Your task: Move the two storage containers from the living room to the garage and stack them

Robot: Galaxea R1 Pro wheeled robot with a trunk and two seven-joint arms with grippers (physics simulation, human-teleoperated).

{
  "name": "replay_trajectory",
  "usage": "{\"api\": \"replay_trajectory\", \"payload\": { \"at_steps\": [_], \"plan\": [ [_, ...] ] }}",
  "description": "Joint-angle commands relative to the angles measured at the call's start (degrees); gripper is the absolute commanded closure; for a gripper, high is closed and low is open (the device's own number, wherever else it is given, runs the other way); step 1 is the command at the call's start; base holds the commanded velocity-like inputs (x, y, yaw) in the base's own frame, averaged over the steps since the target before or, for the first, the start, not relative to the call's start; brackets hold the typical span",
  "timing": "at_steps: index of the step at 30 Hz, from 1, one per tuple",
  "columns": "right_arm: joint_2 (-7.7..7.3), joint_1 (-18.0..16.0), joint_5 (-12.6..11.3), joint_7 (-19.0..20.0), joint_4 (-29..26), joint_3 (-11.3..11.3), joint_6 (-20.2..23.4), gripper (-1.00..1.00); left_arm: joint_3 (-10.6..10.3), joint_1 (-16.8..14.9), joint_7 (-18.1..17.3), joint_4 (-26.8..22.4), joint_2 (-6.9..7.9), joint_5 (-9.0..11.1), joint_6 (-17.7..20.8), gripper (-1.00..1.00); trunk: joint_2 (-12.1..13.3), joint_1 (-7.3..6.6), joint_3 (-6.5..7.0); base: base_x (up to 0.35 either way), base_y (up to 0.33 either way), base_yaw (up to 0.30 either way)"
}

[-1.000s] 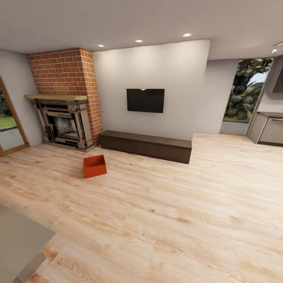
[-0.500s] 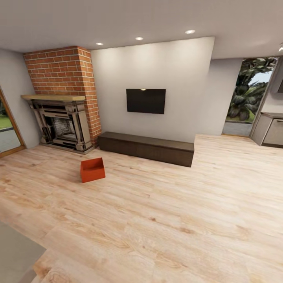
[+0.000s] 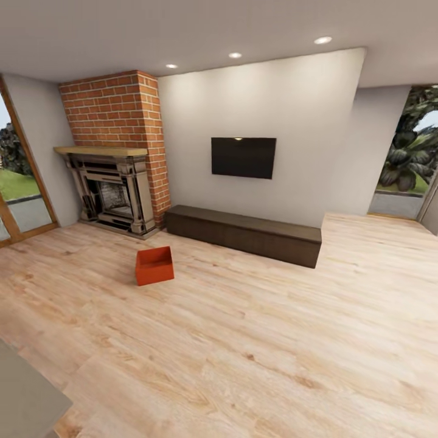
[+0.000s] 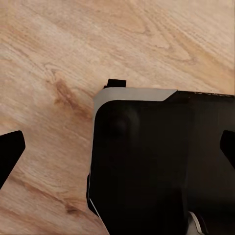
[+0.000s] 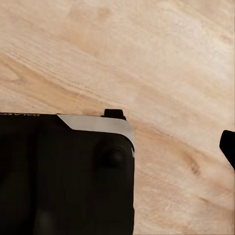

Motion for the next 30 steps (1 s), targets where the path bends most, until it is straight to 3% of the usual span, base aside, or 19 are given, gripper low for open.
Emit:
{"api": "replay_trajectory", "payload": {
  "at_steps": [1, 7, 24, 30],
  "plan": [
    [0.05, -0.09, -0.55, -0.04, 0.17, 0.48, -0.32, -1.0, 0.05, -0.07, 0.1, 0.07, -0.02, 0.36, -0.2, -1.0, -0.09, 0.06, -0.11, 0.326, 0.0, 0.268],
    [0.01, -0.08, -0.69, -0.04, 0.17, 0.48, -0.32, -1.0, 0.06, -0.07, 0.1, 0.08, -0.02, 0.36, -0.22, -1.0, -0.09, 0.06, -0.11, 0.326, 0.0, 0.148],
    [0.01, -0.07, -0.69, -0.04, 0.17, 0.48, -0.32, -1.0, 0.06, -0.07, 0.1, 0.13, 0.06, 0.38, -0.25, -1.0, -0.09, 0.06, -0.11, 0.326, 0.0, 0.01],
    [0.0, -0.09, -0.66, -0.04, 0.17, 0.48, -0.32, -1.0, 0.06, -0.07, 0.1, 0.12, 0.07, 0.39, -0.25, -1.0, -0.09, 0.06, -0.11, 0.326, 0.0, 0.216]
  ]
}}
